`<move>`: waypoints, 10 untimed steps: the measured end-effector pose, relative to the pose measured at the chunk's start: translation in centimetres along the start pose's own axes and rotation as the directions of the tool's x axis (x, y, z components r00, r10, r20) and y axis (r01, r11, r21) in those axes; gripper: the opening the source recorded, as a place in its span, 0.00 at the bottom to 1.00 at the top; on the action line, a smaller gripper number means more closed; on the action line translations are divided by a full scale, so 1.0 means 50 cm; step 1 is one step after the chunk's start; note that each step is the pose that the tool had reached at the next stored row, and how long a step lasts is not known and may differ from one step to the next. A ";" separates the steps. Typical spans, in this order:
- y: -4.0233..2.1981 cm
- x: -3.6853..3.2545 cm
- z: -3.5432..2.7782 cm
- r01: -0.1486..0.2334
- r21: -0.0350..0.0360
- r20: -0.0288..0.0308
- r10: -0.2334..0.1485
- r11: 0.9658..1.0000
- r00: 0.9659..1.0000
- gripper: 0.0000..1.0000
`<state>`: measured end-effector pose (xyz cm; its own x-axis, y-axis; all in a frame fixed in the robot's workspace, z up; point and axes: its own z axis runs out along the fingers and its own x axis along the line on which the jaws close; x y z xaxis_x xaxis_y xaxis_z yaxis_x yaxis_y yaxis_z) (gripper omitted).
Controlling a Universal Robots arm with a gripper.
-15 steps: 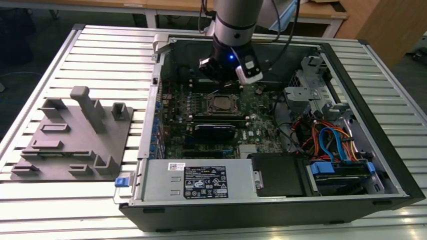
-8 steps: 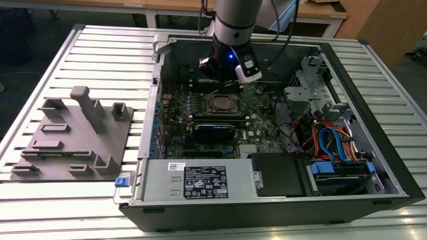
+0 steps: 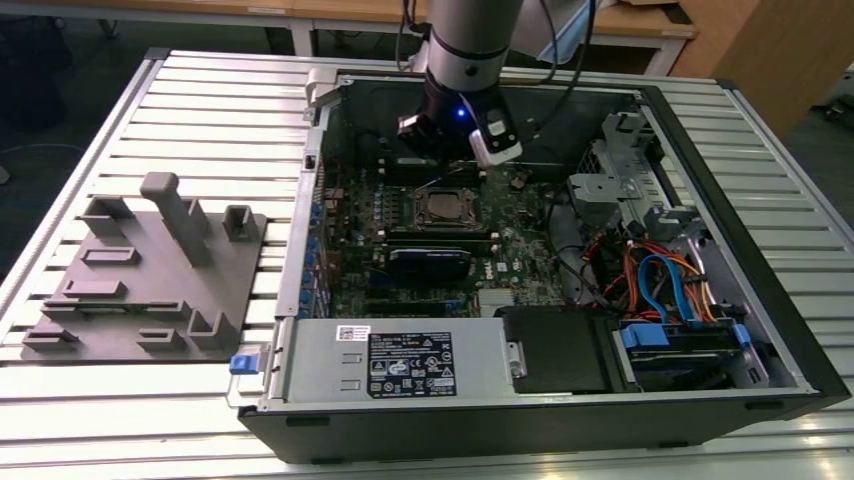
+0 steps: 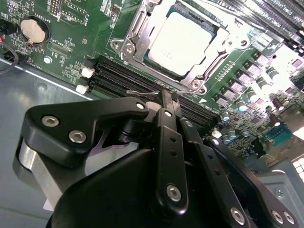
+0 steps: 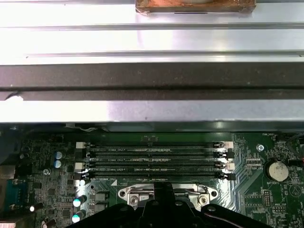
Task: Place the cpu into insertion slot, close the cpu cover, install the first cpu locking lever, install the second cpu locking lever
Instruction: 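Install the first cpu locking lever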
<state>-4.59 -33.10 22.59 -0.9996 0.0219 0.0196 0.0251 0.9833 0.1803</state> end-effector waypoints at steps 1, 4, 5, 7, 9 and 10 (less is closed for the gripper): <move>0.001 0.000 0.000 0.000 0.000 0.000 0.000 1.000 1.000 0.11; 0.005 0.000 0.003 0.000 0.000 0.000 0.000 1.000 1.000 0.11; 0.006 0.000 0.004 0.000 0.001 0.000 0.000 1.000 1.000 0.11; 0.010 0.000 0.007 0.000 0.003 0.000 0.000 1.000 1.000 0.11; 0.013 0.000 0.009 0.000 0.004 0.000 0.000 1.000 1.000 0.11; 0.014 0.000 0.011 0.000 0.005 0.000 0.000 1.000 1.000 0.11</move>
<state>-4.58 -32.30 22.20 -0.9996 0.0220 0.0196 0.0251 0.9842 0.1755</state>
